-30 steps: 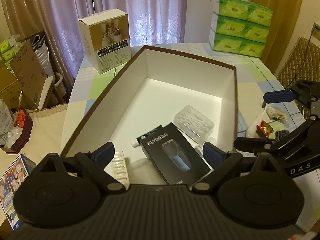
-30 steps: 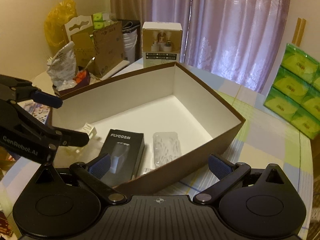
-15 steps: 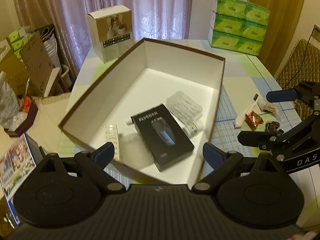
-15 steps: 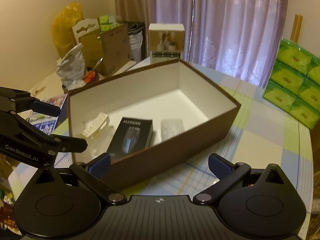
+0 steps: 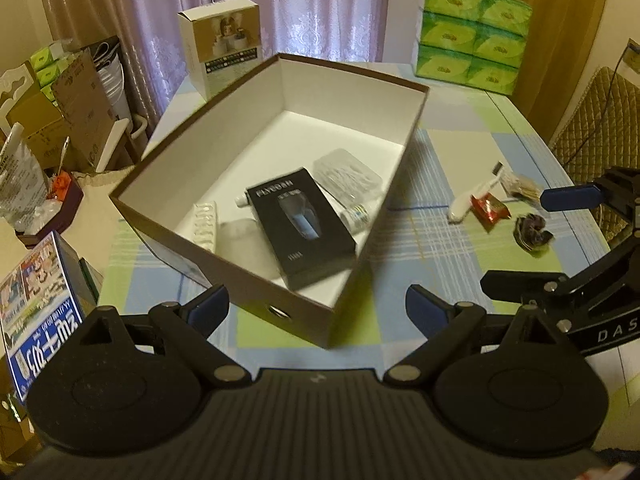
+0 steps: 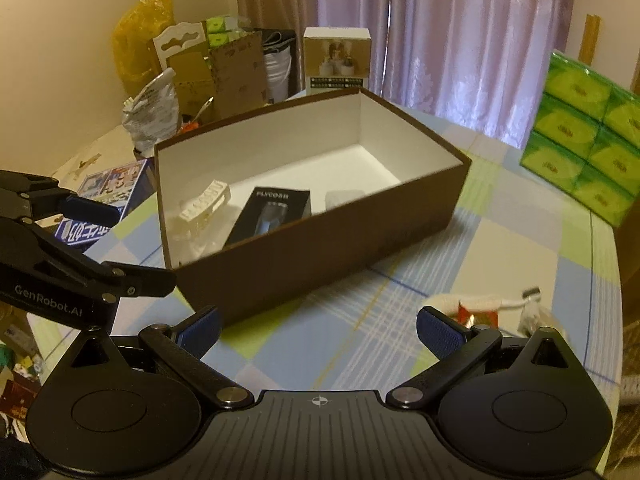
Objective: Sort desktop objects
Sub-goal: 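Withdraw both tools from the box back toward the remaining objects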
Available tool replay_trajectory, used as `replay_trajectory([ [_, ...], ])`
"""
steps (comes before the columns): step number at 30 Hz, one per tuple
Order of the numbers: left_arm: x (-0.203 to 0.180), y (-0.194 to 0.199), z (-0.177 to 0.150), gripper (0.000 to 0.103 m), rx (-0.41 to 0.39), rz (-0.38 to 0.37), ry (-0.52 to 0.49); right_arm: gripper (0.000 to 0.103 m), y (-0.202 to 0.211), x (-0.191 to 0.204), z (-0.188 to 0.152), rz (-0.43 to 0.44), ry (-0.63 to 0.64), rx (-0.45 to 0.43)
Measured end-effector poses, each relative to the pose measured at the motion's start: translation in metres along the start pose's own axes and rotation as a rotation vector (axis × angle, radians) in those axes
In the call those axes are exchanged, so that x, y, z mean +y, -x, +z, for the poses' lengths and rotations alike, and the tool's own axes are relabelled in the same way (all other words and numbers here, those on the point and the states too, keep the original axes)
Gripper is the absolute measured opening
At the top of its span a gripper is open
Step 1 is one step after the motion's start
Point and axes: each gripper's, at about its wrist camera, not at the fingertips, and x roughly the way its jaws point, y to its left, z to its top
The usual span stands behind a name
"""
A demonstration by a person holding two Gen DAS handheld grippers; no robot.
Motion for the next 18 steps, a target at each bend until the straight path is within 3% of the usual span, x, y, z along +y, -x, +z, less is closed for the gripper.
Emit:
replay_trajectory([
  [18, -0.055, 0.000, -0.027, 0.093, 0.072, 0.010, 0.018, 0.101, 0.029, -0.033, -0.041, 0.031, -0.087, 0.076],
])
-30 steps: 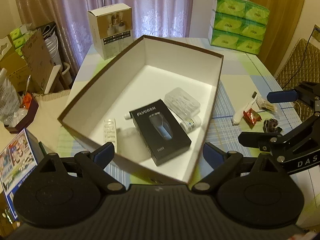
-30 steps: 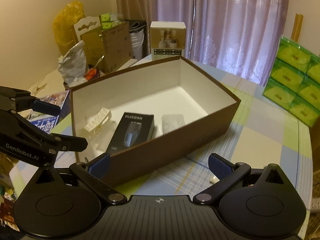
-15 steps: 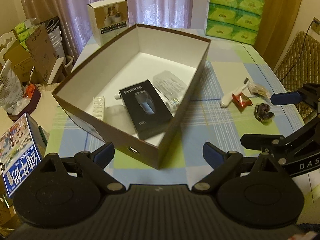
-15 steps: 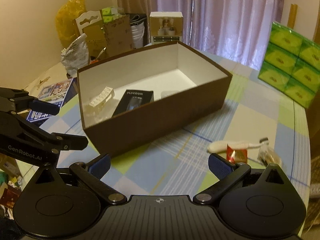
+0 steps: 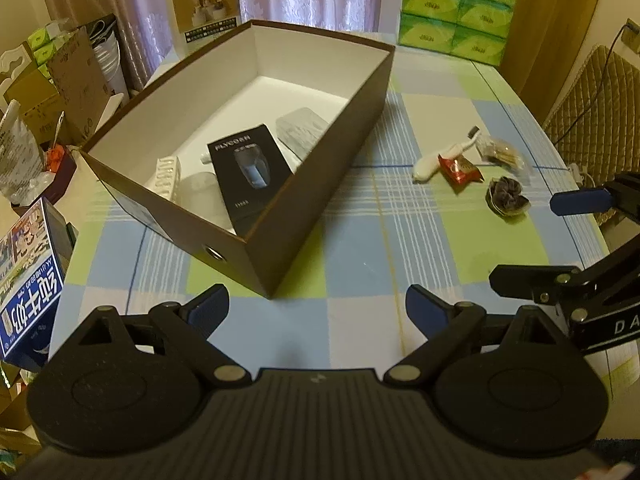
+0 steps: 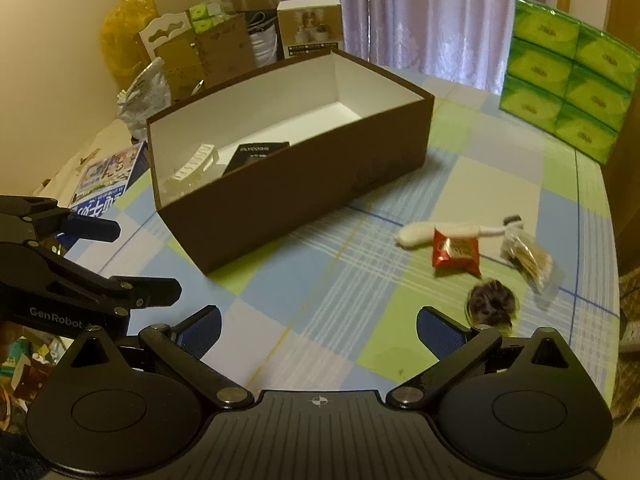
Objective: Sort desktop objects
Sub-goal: 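Withdraw both tools from the box back toward the remaining objects, then grasp the red snack packet with the left tool while the right tool grasps the brown scrunchie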
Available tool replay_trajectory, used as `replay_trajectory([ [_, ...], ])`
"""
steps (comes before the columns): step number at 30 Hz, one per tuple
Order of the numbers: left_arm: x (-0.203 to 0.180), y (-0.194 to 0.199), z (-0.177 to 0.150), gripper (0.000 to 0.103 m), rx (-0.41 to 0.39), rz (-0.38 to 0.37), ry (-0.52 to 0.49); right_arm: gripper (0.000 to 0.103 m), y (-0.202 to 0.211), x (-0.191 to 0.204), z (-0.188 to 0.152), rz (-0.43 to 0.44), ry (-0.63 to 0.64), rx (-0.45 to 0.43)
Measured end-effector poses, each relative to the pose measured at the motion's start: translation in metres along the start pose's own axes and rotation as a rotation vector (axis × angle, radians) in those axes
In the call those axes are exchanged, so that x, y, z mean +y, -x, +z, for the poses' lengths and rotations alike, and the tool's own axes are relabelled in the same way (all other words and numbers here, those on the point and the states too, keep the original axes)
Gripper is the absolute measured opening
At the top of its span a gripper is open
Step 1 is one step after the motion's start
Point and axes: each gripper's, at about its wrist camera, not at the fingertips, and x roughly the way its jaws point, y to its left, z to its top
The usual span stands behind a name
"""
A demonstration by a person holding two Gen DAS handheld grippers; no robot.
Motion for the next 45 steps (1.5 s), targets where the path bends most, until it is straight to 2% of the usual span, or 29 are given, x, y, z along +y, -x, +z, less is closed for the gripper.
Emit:
replay_trajectory([
  [15, -0.041, -0.011, -0.007, 0.093, 0.042, 0.016, 0.006, 0.101, 0.008, -0.037, -0.027, -0.012, -0.034, 0.042],
  [25, -0.071, -0.034, 0.007, 0.093, 0.045, -0.017, -0.036, 0.101, 0.006, -0.080, -0.044, -0.132, -0.123, 0.050],
  [35, -0.098, -0.070, 0.037, 0.092, 0.018, -0.089, -0.117, 0.101, 0.002, -0.116, -0.048, -0.200, -0.190, -0.006],
  [45, -0.117, -0.120, 0.076, 0.079, -0.034, -0.176, -0.248, 0.100, -0.024, -0.135, -0.034, -0.233, -0.165, -0.106],
])
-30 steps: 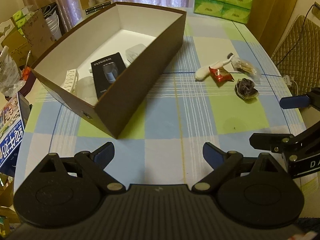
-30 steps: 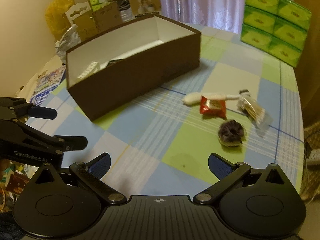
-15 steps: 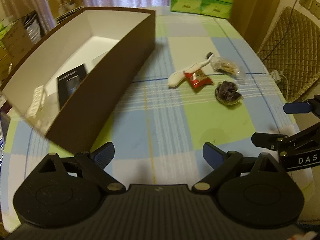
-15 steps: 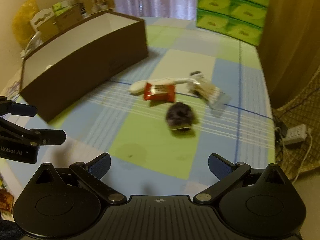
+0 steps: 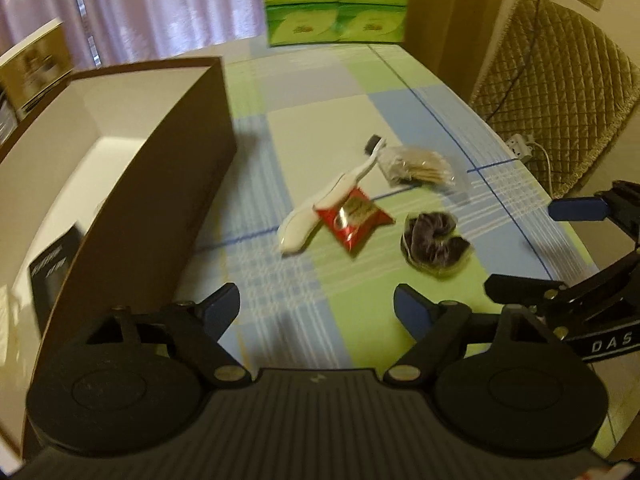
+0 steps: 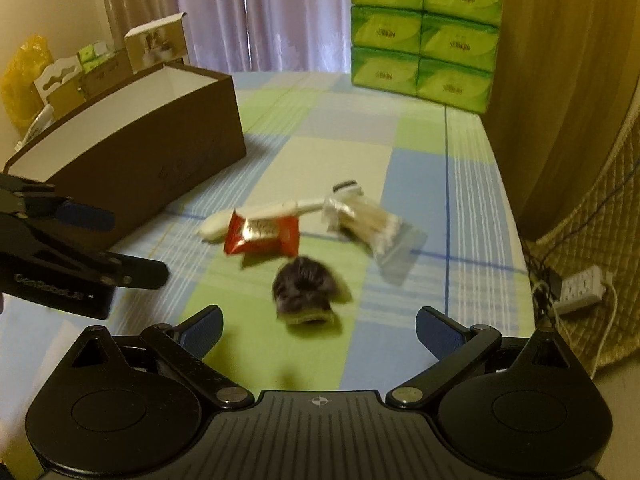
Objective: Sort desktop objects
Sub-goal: 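Grasp the red snack packet with the left tool while the right tool grasps the brown scrunchie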
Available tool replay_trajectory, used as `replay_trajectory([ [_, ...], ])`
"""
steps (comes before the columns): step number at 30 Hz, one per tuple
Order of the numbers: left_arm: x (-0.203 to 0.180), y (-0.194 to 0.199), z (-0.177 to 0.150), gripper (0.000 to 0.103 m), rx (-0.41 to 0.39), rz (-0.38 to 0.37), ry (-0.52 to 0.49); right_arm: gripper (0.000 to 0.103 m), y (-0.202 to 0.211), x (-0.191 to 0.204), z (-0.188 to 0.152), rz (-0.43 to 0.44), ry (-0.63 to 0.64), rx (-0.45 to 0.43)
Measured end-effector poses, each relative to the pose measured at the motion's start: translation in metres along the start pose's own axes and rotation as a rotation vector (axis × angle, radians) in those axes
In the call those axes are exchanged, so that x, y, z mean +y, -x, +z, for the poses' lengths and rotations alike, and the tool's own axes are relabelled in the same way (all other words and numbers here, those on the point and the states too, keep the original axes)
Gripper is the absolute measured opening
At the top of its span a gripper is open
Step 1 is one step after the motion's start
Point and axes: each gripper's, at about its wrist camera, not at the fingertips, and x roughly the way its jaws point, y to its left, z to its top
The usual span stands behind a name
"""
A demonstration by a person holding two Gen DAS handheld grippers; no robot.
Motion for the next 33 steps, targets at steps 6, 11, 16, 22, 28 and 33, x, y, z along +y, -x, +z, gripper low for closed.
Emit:
replay_trajectory([
  [6, -0.001, -0.025, 0.018, 0.074, -0.007, -0.021, -0.080, 0.070, -0.030, 0.002, 0.006, 0.008, 0.033, 0.026],
  [11, 0.000, -0.040, 0.026, 0.073, -0.004, -0.028, -0.119, 0.050, -0.051, 0.003, 0.003, 0.030, 0.040, 0.063],
  [16, 0.001, -0.052, 0.030, 0.070, 0.008, -0.059, -0.141, 0.027, -0.059, -0.004, -0.002, 0.026, 0.023, 0.098],
  [22, -0.004, -0.065, 0.040, 0.061, -0.001, -0.103, -0.188, 0.023, -0.050, -0.024, -0.006, -0.003, -0.046, 0.134],
  [28, -0.017, -0.082, 0.050, 0.051, 0.005, -0.138, -0.275, 0.023, -0.038, -0.049, -0.011, -0.084, -0.138, 0.163],
  [33, -0.025, -0.096, 0.052, 0.033, 0.040, -0.152, -0.296, 0.023, -0.032, -0.061, -0.013, -0.122, -0.185, 0.166],
])
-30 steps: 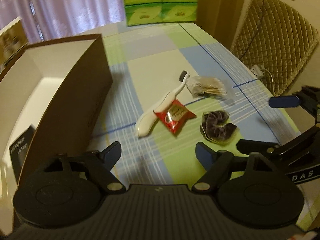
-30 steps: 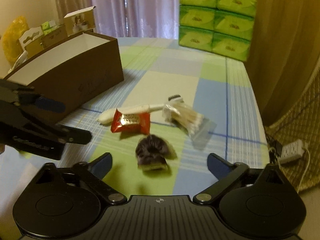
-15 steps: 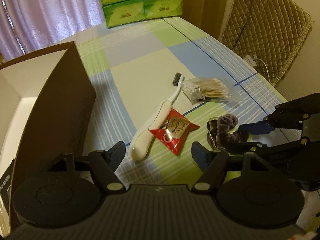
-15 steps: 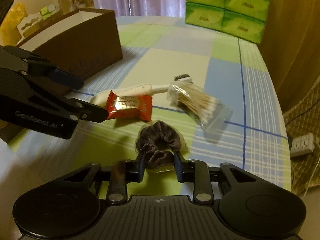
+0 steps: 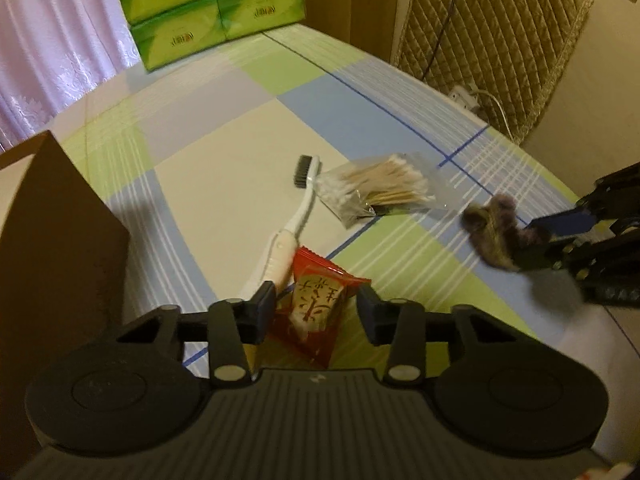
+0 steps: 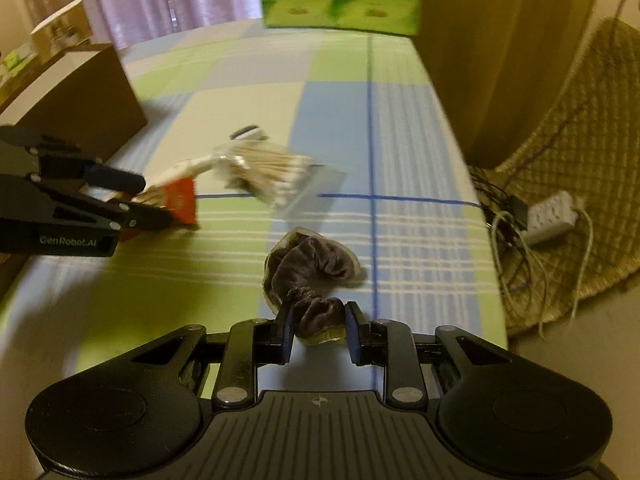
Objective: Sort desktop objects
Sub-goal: 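Grasp the red snack packet with the left tool while the right tool grasps the brown scrunchie, then carry the snack packet and scrunchie toward the cardboard box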
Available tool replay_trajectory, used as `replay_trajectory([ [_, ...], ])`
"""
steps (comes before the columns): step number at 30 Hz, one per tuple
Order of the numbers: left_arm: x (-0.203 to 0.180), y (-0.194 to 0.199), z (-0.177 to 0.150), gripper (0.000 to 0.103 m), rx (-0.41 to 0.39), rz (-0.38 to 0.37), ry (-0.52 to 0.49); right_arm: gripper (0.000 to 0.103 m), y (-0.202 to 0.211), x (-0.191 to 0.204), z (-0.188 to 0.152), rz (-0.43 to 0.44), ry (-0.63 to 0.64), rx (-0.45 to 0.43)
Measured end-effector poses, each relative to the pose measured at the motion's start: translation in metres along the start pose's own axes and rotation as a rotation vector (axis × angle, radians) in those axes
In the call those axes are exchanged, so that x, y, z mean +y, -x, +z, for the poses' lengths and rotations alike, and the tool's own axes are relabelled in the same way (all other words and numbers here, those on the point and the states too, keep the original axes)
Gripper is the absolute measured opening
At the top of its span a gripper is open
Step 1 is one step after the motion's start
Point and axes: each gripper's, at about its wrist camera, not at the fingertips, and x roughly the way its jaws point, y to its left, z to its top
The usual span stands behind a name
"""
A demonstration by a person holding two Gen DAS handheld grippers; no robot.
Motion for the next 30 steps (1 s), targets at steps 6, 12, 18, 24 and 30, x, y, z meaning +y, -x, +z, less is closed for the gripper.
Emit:
replay_trajectory([
  [6, -0.001, -0.011, -0.004, 0.026, 0.042, -0.006, 0.049, 0.050, 0.004, 0.002, 0.001, 0.014, -0.009, -0.034],
  [12, 0.005, -0.005, -0.011, 0.021, 0.053, -0.002, 0.149, 0.054, -0.003, 0.008, 0.007, 0.012, 0.012, -0.047],
  [18, 0.003, 0.006, -0.024, 0.021, 0.074, 0.020, 0.208, 0.041, -0.017, 0.013, 0.006, -0.001, 0.045, -0.030],
  [24, 0.003, 0.021, -0.042, 0.020, 0.093, 0.026, 0.254, 0.019, -0.012, 0.023, -0.002, 0.018, 0.099, -0.007],
  [30, -0.004, 0.045, -0.059, 0.020, 0.091, 0.017, 0.283, 0.017, 0.009, 0.030, -0.011, 0.091, 0.086, 0.032],
])
